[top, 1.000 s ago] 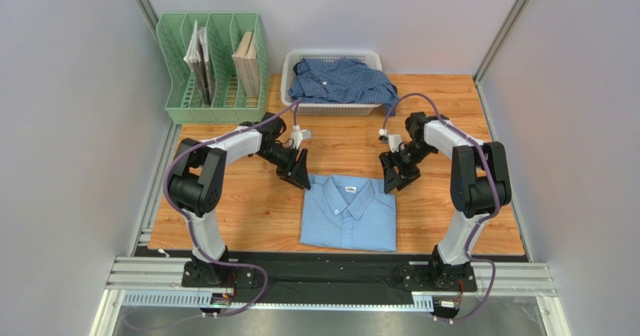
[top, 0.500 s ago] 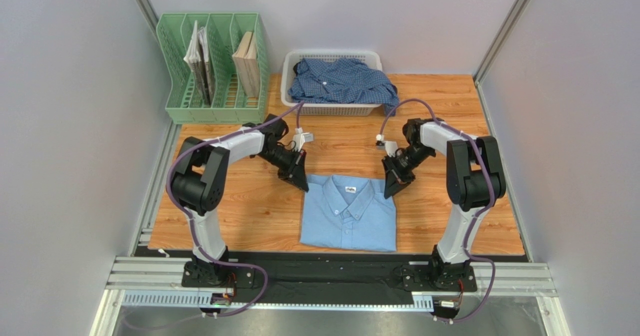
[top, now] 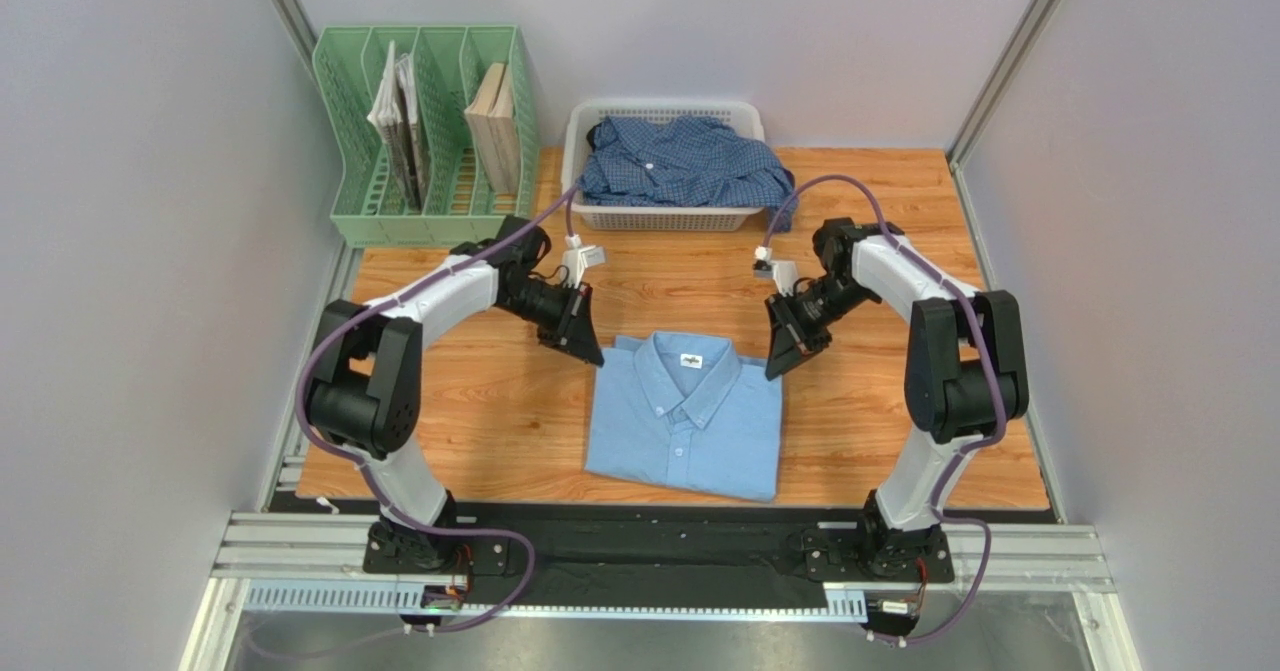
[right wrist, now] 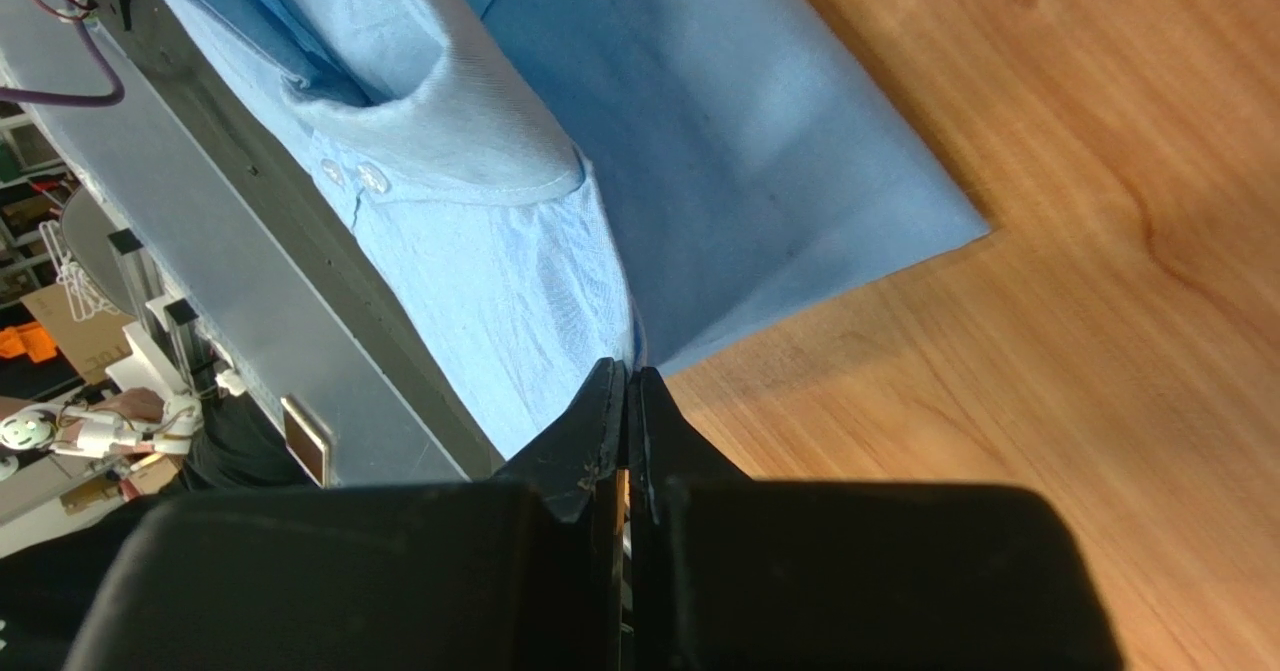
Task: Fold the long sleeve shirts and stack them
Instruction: Fold the shirt, then neatly place the folded shirt to the corner
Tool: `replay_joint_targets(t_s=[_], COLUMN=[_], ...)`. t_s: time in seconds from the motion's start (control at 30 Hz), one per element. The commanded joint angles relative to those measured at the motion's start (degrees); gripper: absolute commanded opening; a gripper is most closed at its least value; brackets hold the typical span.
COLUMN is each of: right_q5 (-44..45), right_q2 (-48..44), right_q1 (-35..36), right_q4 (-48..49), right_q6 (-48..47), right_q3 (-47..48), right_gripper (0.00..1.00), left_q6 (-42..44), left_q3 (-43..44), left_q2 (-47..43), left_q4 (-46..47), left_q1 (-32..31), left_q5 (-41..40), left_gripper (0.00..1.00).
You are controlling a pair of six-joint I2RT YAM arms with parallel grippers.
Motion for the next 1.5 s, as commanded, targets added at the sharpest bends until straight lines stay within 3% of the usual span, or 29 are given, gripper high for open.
replay_joint_targets(t_s=[0.0,0.23,0.3,0.33,0.43,0.47,0.5,0.57,0.6,0.7,0.73,0.77,0.93,1.0,1.13,1.33,1.47], right_q5=[0.5,4.6,4.8,5.1,6.4,6.7,6.7,6.6,6.2,5.6,6.9,7.6,15.0,16.6,28.0,33.0,32.4], right_q2=[3.2,11.5,12.5,13.3,13.4,11.6,10.4,5.4,3.0,-6.8,-8.7,-10.5,-10.9,-9.0,-5.1,4.6,9.9], right_q1=[-0.2,-0.2,-0.2,-0.2,-0.4,-0.9,-1.2,-2.5,-2.8,-1.1,1.7,3.4,17.8,21.2,30.4,34.5,31.5], right_q4=[3.5,10.8,12.2,12.5,11.6,11.5,11.2,9.5,9.1,10.6,11.2,11.8,14.4,15.5,20.7,22.9,20.9], right_q6=[0.8,6.6,7.9,9.1,10.3,10.4,10.5,10.5,10.3,11.7,12.9,15.2,17.5,18.3,20.4,23.4,20.2], right_q3=[3.6,9.2,10.0,10.5,12.5,12.7,13.1,13.3,13.1,8.9,6.2,5.1,0.7,-0.6,-1.9,2.9,2.2], right_gripper=[0.00,0.01,0.06,0.09,0.40,0.55,0.61,0.69,0.70,0.89,0.92,0.93,0.93,0.93,0.93,0.94,0.95], left_q6=[-1.3,-5.5,-5.5,-5.5,-4.1,-2.2,-1.7,1.6,2.2,2.3,1.8,1.7,1.5,0.1,-3.0,-7.1,-5.6], left_q3=[-0.1,2.9,4.4,4.9,6.9,7.2,7.2,6.3,5.4,3.0,2.2,1.5,0.6,0.6,-0.2,-0.1,0.3], left_q2=[1.1,8.4,9.6,9.7,9.7,8.0,6.5,0.4,-1.8,-9.6,-11.2,-13.4,-14.6,-14.7,-17.9,-19.6,-19.9], left_q4=[4.1,6.6,6.1,5.9,4.4,3.8,3.8,4.6,4.7,5.7,6.0,6.1,3.9,4.1,6.6,7.6,4.9], left_q1=[1.1,4.6,4.6,4.5,4.8,4.8,4.9,4.9,4.8,5.0,5.0,4.5,-0.7,-0.6,3.4,10.9,13.7], left_q5=[-2.1,-9.9,-11.9,-12.8,-16.7,-18.5,-19.4,-20.9,-21.4,-19.9,-18.7,-16.0,-18.4,-19.6,-20.9,-18.4,-16.9], left_gripper=[0.00,0.00,0.00,0.00,0.03,0.24,0.38,0.53,0.55,0.67,0.81,0.85,0.86,0.86,0.88,0.93,0.93])
